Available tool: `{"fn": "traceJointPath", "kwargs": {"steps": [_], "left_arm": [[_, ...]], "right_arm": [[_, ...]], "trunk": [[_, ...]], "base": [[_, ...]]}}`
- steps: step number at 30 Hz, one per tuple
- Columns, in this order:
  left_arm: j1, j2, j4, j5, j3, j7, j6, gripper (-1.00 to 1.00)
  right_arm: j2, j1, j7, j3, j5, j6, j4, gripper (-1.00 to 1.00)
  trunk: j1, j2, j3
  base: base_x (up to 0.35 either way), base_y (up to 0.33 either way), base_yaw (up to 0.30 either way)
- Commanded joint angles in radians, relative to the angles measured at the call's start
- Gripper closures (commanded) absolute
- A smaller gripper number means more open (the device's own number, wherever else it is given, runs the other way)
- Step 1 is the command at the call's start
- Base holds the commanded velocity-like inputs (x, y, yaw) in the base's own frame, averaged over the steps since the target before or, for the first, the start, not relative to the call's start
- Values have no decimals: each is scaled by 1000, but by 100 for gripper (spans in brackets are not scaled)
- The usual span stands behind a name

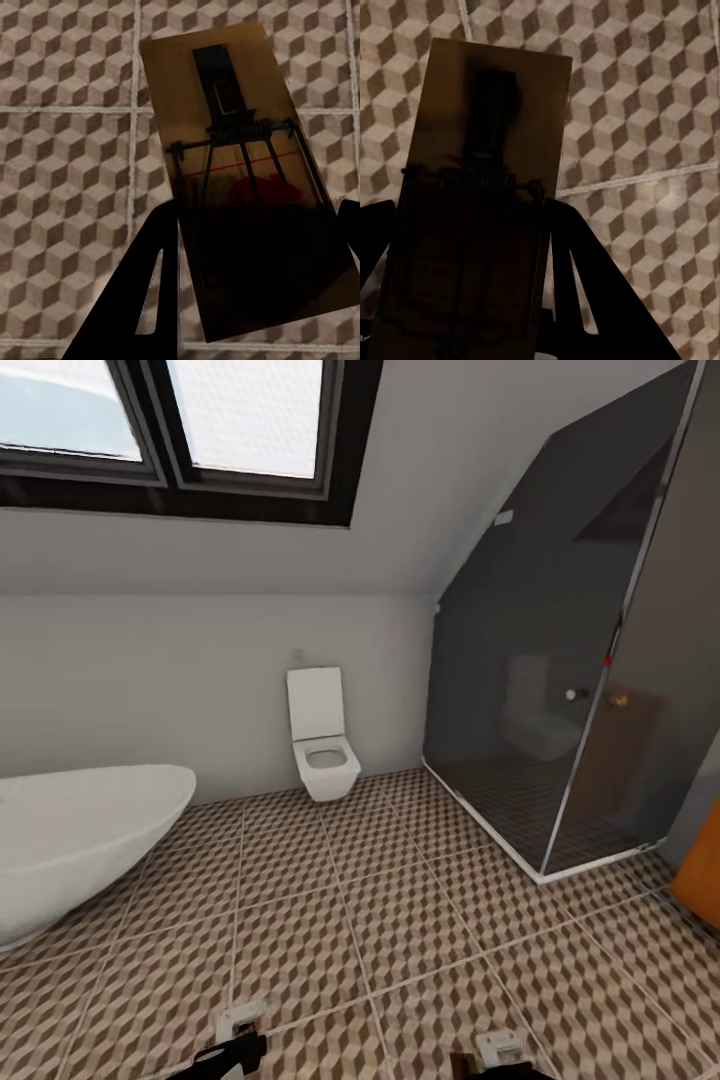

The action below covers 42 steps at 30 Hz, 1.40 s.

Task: Take the four mousetraps from the cabinet in the bathroom and place them on the bathroom floor. Make sure all four end up on the same floor surface, and ensure that at least two of them are either under or directly next to the same bathroom sink.

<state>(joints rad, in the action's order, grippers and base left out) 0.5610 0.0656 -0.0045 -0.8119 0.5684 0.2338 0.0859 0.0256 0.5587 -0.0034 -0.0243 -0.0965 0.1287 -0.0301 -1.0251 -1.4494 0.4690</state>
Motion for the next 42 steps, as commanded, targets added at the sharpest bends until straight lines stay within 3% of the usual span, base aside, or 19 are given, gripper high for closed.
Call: {"fn": "traceJointPath", "kwargs": {"steps": [1, 34, 42], "left_arm": [[0, 0, 0, -6, 8, 5, 2, 100], [0, 0, 0, -6, 8, 5, 2, 100], [0, 0, 0, -6, 8, 5, 2, 100]], "right_arm": [[0, 1, 0, -2, -6, 2, -1, 100], [0, 1, -8, -3, -6, 1, -2, 100], [2, 1, -59, -3, -6, 0, -1, 100]], "trunk": [[0, -1, 1], [0, -1, 1], [0, -1, 1]], "base": [[0, 0, 300], [0, 0, 300], [0, 0, 300]]}}
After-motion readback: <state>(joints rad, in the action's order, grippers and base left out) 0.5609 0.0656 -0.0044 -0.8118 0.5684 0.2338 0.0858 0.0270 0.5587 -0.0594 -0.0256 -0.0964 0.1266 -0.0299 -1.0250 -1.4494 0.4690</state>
